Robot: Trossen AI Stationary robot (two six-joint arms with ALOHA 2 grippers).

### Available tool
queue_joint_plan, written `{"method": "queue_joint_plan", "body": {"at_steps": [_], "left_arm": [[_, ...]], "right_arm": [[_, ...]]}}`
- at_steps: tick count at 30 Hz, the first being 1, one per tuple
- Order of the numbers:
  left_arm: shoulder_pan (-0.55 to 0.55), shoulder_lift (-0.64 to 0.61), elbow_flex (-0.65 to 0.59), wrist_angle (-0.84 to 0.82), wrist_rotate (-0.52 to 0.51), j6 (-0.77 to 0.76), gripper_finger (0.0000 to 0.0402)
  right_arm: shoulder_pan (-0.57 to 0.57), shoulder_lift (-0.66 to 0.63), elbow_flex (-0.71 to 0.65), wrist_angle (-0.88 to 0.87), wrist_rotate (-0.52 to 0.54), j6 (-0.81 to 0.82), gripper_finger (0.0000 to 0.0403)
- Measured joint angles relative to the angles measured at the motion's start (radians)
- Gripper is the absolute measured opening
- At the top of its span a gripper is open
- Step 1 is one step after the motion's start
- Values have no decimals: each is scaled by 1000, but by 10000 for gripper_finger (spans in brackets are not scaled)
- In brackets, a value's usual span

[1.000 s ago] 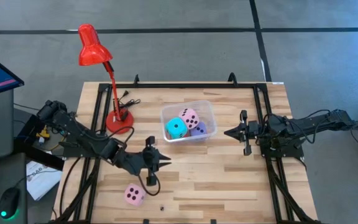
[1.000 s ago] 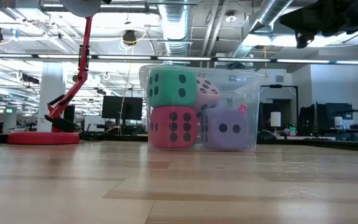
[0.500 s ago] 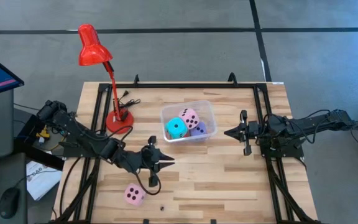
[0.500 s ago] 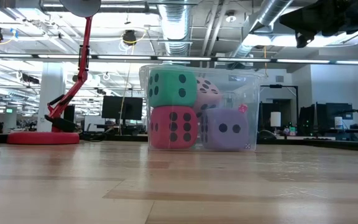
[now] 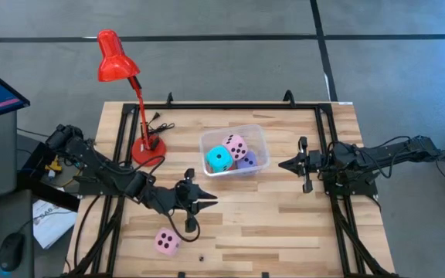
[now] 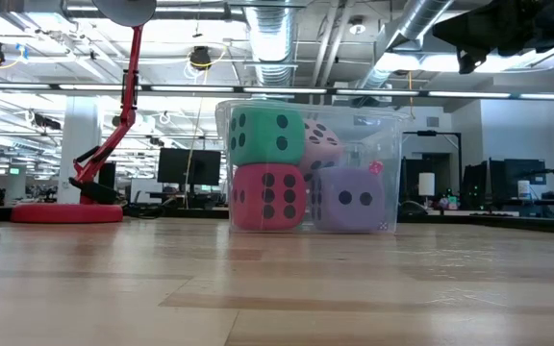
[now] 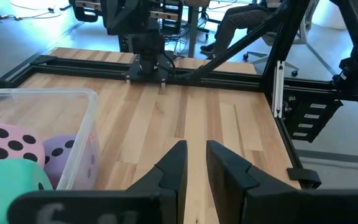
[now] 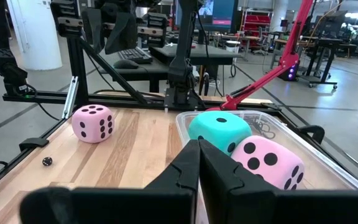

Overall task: Pick & Place Dice
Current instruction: Put the small black die into the transparent bin

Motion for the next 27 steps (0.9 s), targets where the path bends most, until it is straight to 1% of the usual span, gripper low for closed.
{"method": "queue_joint_plan", "body": {"at_steps": [13,27], "left_arm": [[0,0,0,4,0,0,49],[11,0,0,126,0,0,49]], "right_arm": [[0,0,0,0,0,0,5],[0,0,0,0,0,0,5]]}}
